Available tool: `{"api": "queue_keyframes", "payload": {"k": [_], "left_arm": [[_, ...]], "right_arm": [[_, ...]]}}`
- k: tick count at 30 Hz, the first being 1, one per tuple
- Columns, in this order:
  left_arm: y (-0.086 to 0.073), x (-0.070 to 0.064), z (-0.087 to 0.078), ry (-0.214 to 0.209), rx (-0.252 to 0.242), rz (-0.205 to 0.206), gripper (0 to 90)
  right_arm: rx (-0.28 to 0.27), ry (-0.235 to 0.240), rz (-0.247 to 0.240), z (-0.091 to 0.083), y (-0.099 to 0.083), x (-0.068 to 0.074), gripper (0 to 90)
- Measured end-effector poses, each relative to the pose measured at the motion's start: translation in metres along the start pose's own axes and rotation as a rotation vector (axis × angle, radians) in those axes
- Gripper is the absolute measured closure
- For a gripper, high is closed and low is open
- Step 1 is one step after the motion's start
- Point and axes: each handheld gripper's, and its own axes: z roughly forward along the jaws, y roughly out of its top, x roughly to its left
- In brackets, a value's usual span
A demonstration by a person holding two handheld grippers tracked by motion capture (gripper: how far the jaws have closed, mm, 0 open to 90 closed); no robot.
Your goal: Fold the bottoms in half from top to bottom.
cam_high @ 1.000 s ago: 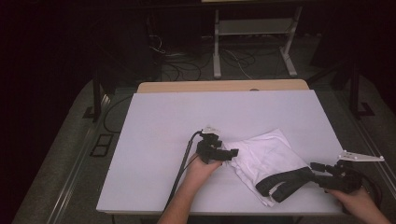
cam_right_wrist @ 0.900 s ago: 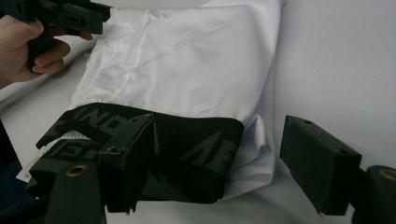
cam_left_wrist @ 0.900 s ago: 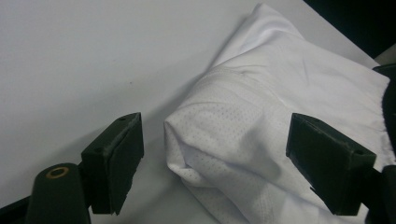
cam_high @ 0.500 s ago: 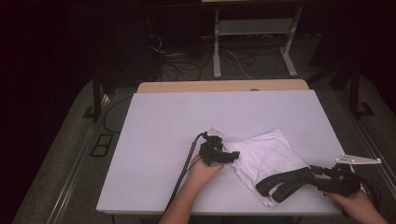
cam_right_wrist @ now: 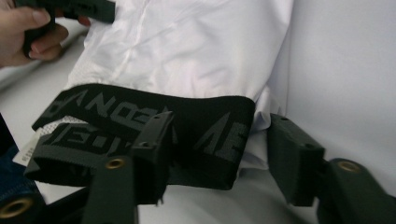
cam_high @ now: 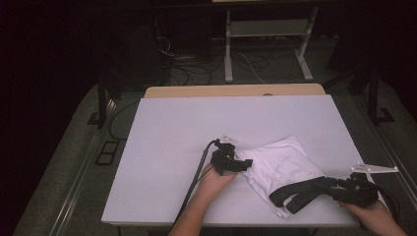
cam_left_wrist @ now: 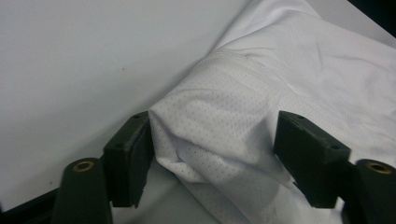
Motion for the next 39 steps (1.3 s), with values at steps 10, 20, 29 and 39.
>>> {"api": "queue_keyframes", "payload": {"k": [10, 20, 29, 39], "left_arm": [[-0.002, -0.004, 0.000, -0.003, 0.020, 0.017, 72.4], [0.005, 0.002, -0.008, 0.011, -0.011, 0.039, 83.5], [0.019, 0.010, -0.014, 0.018, -0.004, 0.078, 83.4], [0.035, 0.023, -0.022, 0.039, 0.008, 0.098, 83.3]], "right_arm": [[0.011, -0.016, 0.000, 0.002, -0.001, 0.002, 75.7], [-0.001, 0.016, 0.005, 0.003, 0.003, 0.015, 77.2], [-0.017, 0.043, -0.009, 0.009, 0.007, 0.030, 77.2], [-0.020, 0.079, -0.020, 0.025, 0.010, 0.048, 77.2]]}}
